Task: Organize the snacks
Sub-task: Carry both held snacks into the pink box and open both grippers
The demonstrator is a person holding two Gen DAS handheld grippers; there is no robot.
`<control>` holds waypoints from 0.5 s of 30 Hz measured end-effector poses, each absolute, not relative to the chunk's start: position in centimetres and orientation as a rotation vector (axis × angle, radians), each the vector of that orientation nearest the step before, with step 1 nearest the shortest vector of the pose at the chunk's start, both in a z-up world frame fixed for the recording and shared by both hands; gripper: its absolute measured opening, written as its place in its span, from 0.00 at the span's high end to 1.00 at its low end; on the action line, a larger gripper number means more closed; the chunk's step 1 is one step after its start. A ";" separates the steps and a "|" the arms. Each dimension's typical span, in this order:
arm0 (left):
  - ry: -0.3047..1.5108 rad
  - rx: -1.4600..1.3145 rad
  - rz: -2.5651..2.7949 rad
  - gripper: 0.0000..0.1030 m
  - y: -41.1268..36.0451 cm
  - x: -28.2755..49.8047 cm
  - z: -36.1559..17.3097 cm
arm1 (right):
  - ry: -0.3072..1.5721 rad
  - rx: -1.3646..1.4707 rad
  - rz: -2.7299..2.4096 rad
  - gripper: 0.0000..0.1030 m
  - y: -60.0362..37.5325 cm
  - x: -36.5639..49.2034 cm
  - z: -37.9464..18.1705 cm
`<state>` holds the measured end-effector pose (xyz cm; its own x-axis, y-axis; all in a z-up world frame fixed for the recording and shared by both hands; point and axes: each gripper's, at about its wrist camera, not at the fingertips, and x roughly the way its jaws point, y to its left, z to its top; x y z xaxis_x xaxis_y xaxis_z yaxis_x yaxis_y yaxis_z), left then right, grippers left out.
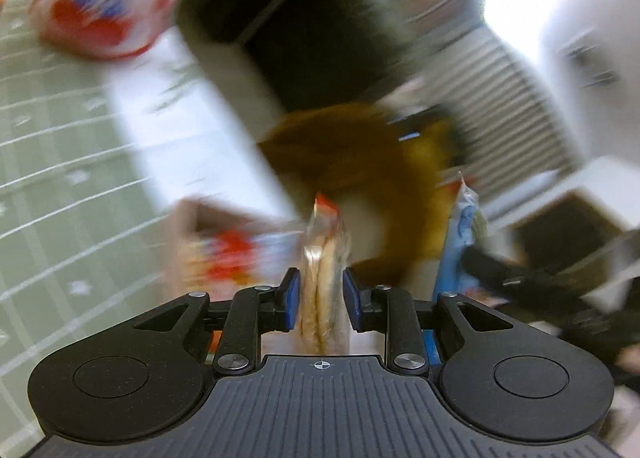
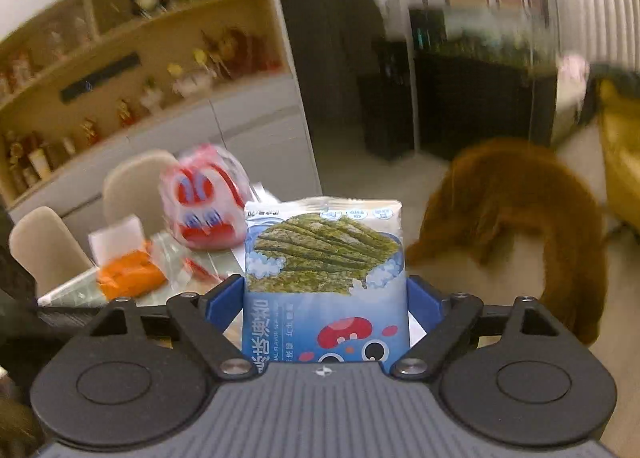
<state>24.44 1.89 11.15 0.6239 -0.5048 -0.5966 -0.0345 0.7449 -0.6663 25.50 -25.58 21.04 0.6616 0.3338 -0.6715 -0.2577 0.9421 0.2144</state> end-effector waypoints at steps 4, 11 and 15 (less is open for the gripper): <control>0.875 -0.688 -0.260 0.73 3.4 23.5 8.4 | 0.838 0.200 0.328 0.16 -27.2 25.8 17.4; 0.847 -0.517 -0.227 0.73 4.1 16.8 7.2 | 0.846 0.223 0.229 0.16 -28.0 20.9 12.8; 0.892 -0.329 -0.187 0.73 3.3 11.5 5.9 | 0.844 0.165 0.173 0.16 -25.3 15.2 9.9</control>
<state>11.47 3.29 5.86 0.6162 -0.2951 -0.7302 0.0239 0.9338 -0.3571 15.16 -25.34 9.93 0.6524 0.2164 -0.7263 -0.0863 0.9734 0.2125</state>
